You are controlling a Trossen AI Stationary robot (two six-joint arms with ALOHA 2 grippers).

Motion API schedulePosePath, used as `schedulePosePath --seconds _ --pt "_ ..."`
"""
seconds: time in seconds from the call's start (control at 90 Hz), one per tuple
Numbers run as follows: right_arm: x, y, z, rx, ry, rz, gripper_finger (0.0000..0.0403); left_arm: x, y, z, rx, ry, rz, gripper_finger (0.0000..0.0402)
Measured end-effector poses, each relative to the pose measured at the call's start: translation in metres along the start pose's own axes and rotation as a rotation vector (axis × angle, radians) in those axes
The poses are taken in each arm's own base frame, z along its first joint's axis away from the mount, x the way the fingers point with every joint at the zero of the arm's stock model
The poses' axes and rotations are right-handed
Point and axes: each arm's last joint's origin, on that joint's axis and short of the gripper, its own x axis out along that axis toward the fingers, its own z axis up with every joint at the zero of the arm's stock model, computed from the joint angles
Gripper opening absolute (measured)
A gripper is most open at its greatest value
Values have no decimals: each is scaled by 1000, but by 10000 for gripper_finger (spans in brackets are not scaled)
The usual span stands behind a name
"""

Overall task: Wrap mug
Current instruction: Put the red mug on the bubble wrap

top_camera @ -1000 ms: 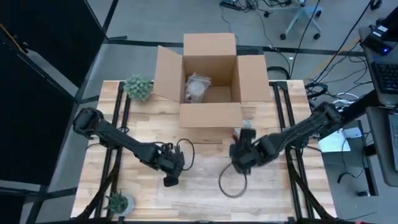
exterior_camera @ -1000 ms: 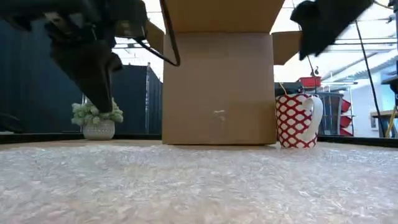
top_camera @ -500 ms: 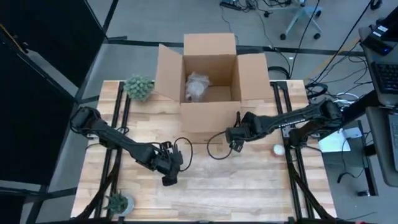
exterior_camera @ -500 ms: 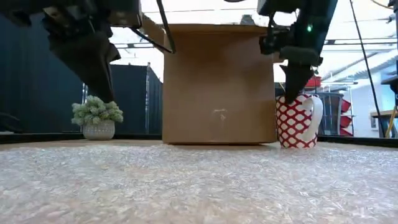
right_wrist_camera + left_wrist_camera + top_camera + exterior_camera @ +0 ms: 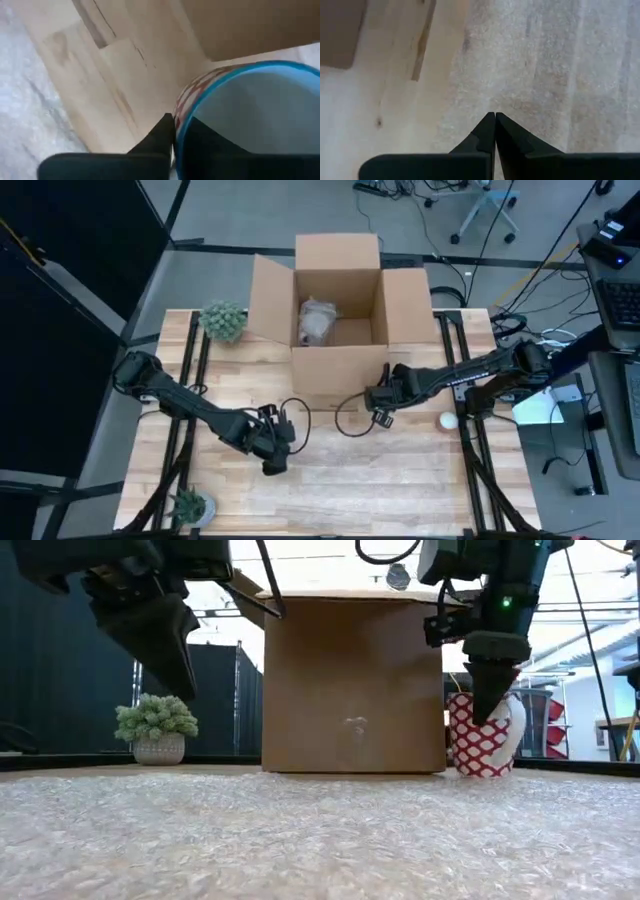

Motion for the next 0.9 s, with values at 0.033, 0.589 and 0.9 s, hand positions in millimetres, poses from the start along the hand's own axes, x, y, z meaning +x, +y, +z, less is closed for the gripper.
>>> schedulePosePath --seconds 0.033,0.589,0.9 --pt "-4 2 1 -6 -4 6 13 0 0 0 1 0 0 0" --pt "-103 120 -8 -318 -464 563 5 -18 -9 0 31 12 -60 0" --pt "-76 169 3 -473 -306 501 5 -42 -20 -7 16 18 -121 0"
